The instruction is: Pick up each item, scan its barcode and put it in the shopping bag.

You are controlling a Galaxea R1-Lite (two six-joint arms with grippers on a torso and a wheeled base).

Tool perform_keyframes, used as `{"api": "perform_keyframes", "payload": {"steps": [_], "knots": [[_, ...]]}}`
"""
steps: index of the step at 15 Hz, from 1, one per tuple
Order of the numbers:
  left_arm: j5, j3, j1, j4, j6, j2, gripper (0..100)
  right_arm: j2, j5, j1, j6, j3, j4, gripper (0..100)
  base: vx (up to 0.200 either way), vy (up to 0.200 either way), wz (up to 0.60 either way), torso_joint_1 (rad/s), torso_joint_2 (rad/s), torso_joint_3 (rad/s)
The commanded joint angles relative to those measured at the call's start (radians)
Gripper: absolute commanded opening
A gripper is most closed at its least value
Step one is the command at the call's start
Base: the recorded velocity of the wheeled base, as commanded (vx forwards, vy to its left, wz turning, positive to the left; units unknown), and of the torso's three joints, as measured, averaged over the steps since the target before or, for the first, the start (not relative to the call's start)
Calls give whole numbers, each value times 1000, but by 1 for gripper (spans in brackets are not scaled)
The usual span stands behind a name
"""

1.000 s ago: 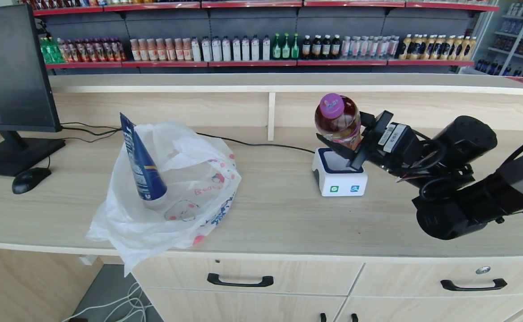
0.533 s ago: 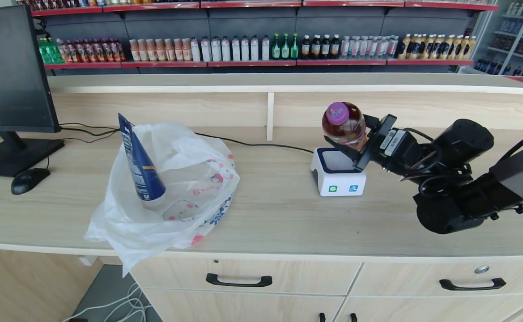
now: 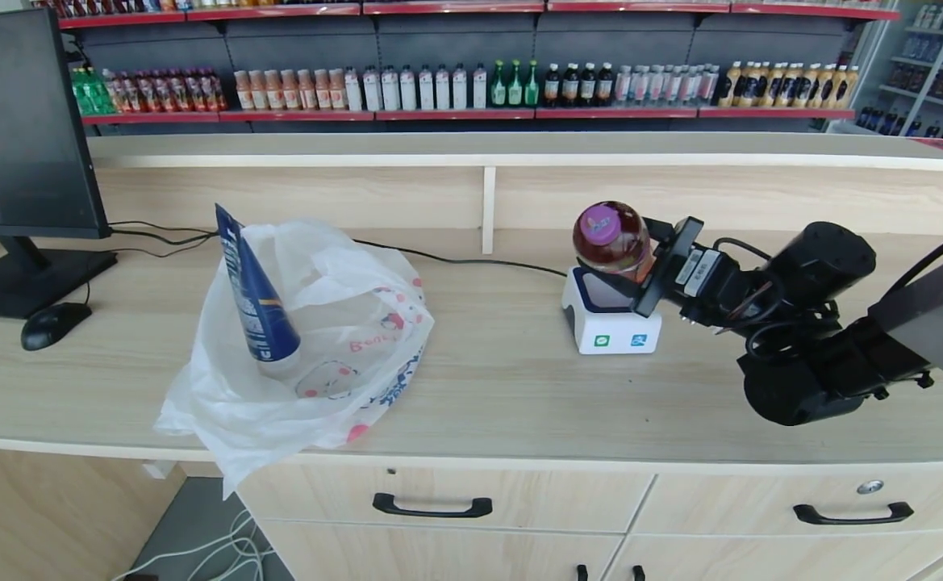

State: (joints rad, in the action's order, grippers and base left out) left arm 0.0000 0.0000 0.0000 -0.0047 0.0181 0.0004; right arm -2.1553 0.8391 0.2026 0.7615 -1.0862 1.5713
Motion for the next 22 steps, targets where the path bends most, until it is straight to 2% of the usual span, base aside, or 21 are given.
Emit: {"api": "perform_keyframes", "payload": {"steps": [1,5,9,13,16,17,22], "knots": [[0,0,0,-1,0,1,100,-9,0,3,4,2,0,0,0,0,0,0,0,0],[2,0,0,-5,2,1,100,-6,6,1,7,3,0,0,0,0,0,0,0,0],[2,0,0,-5,22,1,100,23,3,1,-2,5,0,0,0,0,0,0,0,0],[2,0,0,-1,3,0,100,173,-37,1,-108,123,0,0,0,0,0,0,0,0],[2,0,0,0,-9,0,100,264,-143,1,-199,203,0,0,0,0,0,0,0,0],[2,0,0,0,-9,0,100,307,-232,9,-263,221,0,0,0,0,0,0,0,0],[2,0,0,0,-9,0,100,377,-460,17,-429,344,0,0,0,0,0,0,0,0]]}}
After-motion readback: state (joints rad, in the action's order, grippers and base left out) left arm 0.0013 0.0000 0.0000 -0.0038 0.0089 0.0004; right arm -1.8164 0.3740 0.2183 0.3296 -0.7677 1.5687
